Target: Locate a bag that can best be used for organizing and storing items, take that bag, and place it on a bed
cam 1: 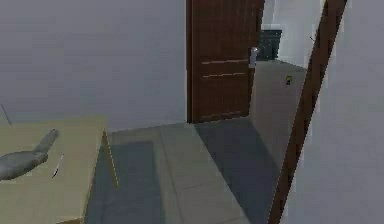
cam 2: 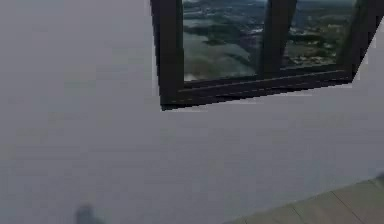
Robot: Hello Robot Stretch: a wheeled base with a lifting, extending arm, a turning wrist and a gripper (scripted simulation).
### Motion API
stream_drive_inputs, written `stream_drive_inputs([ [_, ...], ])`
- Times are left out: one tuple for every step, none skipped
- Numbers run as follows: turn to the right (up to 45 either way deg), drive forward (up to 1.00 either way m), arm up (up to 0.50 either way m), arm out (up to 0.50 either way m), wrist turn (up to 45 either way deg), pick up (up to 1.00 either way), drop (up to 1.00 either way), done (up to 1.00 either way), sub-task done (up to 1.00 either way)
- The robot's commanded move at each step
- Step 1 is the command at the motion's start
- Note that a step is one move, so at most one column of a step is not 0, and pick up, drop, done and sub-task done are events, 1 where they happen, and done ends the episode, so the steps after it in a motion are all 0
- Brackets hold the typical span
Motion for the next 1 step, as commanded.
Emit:
stream_drive_inputs([
  [-45.0,0.00,0.00,0.00,0.0,0.00,0.00,0.00,0.00],
])
